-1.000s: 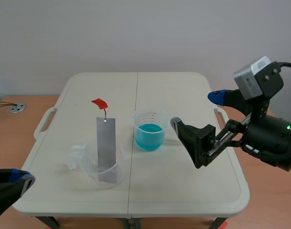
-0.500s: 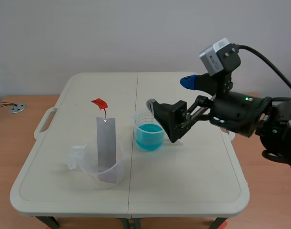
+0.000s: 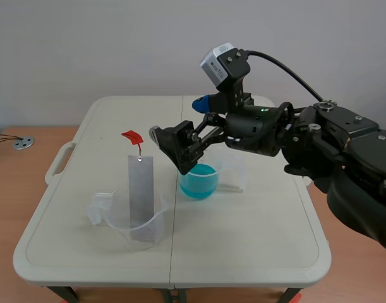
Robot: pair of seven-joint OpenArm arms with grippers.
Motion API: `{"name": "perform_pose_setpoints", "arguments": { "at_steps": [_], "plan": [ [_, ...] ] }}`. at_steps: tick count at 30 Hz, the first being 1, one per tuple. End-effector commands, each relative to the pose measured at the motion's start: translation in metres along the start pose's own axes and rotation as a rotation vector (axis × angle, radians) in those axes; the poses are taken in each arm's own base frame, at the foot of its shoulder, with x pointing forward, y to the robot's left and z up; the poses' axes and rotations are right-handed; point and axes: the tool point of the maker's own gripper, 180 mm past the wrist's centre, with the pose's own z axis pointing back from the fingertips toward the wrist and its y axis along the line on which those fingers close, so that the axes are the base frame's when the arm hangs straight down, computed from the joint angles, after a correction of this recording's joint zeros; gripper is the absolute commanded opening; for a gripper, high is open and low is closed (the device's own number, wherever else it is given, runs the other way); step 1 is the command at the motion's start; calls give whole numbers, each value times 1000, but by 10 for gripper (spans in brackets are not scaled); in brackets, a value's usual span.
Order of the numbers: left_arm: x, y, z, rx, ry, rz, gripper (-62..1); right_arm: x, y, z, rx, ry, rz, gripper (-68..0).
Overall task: Hold the metal plate by the orange handle, dip it into the blue solution, take it out and point at it, then put the plate back in the beaker on the left.
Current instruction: 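Lift the metal plate out of the left beaker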
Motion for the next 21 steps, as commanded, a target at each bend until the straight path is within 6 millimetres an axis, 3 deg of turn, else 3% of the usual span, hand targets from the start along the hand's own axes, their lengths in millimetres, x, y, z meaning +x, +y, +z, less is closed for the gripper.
{"name": "perform_pose_setpoints", "arguments": {
  "at_steps": [1, 10, 18, 21],
  "plan": [
    [6, -3, 1, -8, -22, 2, -547, 15, -1, -8, 10, -33, 10, -12],
    [6, -3, 1, -8, -21, 3, -547, 8, 10, -42, 61, 34, -8, -12],
    [6, -3, 1, -8, -20, 2, -547, 6, 30, -61, 137, 72, 4, -13],
    [6, -3, 1, -8, -20, 2, -547, 6, 37, -64, 164, 82, 12, -66]
  ]
}}
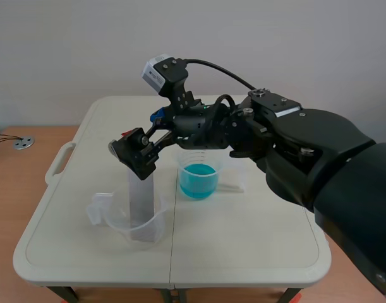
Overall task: Hold the metal plate by the orange handle, dip it into the blue solution, take it out and point at it, then put the plate back in the beaker on the left.
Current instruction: 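Lift the metal plate out of the left beaker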
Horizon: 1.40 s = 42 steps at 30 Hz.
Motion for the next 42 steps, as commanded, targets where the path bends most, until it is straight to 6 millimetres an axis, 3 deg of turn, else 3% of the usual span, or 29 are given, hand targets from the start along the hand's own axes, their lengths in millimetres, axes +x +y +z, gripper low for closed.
{"name": "perform_pose_setpoints", "arguments": {
  "at_steps": [1, 6, 14, 42],
  "plan": [
    [6, -2, 1, -6, -19, 1, -547, 21, 1, -3, 20, -41, 30, -89],
    [6, -3, 1, -6, -19, 2, -547, 20, 12, -4, 72, -35, 35, -147],
    [6, -3, 1, -6, -19, 2, -547, 13, 13, -4, 80, 4, 27, -158],
    [6, -3, 1, -9, -19, 4, -547, 13, 20, -3, 119, 9, -41, -509]
  ]
}}
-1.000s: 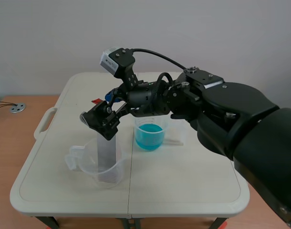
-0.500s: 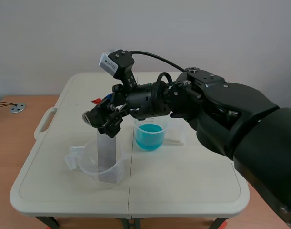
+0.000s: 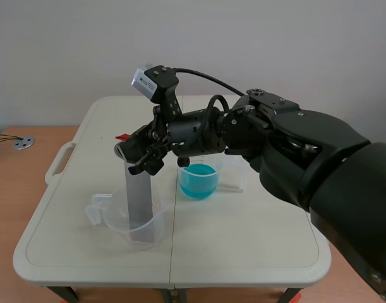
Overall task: Hold the metal plate by the orange handle, dip it into the blue solution, take it out and point at it, then put the plate back in the beaker on the left.
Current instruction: 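Lift the metal plate out of the left beaker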
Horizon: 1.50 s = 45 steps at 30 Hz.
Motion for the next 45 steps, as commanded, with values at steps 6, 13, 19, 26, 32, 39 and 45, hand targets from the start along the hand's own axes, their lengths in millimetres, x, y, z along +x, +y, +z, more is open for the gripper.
{"name": "perform_pose_setpoints", "arguments": {
  "at_steps": [6, 13, 19, 26, 32, 39, 45],
  "plan": [
    [6, -3, 1, -8, -19, 4, -547, 23, -1, 0, 6, -53, 24, -583],
    [6, -3, 1, -8, -19, 4, -547, 26, 2, 0, 25, -71, 29, -662],
    [6, -3, 1, -8, -19, 4, -547, 34, 7, 1, 49, -120, 25, -662],
    [6, -3, 1, -8, -19, 4, -547, 37, 8, 2, 51, -142, 20, -662],
    [6, -3, 1, -8, -19, 4, -547, 41, 16, 3, 63, -158, 31, -662],
    [6, -3, 1, -8, -19, 4, -547, 40, 31, 6, 84, -180, 34, -662],
    [6, -3, 1, -8, -19, 4, -547, 45, 39, 20, 88, -215, 65, -662]
  ]
}}
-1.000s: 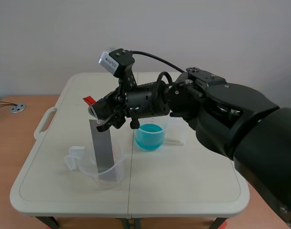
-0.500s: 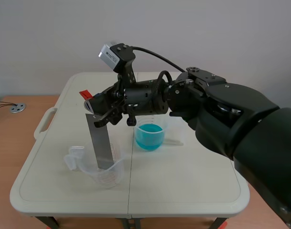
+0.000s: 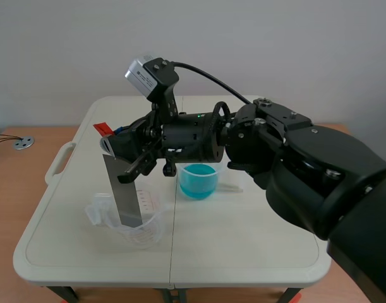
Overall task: Hold the metal plate by the orange handle, dip it into the blue solution, take it out and point at it, then put the plate back in the beaker on the left.
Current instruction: 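Lift the metal plate out of the left beaker, then move the plate over the blue solution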
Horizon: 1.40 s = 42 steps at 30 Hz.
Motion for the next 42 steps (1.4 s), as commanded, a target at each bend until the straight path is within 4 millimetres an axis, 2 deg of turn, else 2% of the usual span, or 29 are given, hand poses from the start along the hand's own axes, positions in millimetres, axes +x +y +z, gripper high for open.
{"name": "perform_pose_setpoints", "arguments": {
  "at_steps": [1, 17, 24, 32, 42],
  "plan": [
    [6, -3, 1, -8, -19, 4, -547, 25, 2, 4, 19, -64, 43, -662],
    [7, -3, 0, -6, -21, 4, -547, 64, 35, 31, 68, -118, 221, -662],
    [20, 15, -3, 38, -48, -9, -547, 81, 45, 44, 80, -132, 306, -662],
    [38, 45, -1, 116, -95, -23, -547, 97, 41, 62, 53, -145, 375, -662],
    [46, 55, 1, 140, -120, -24, -547, 116, 20, 89, -24, -162, 412, -662]
  ]
}}
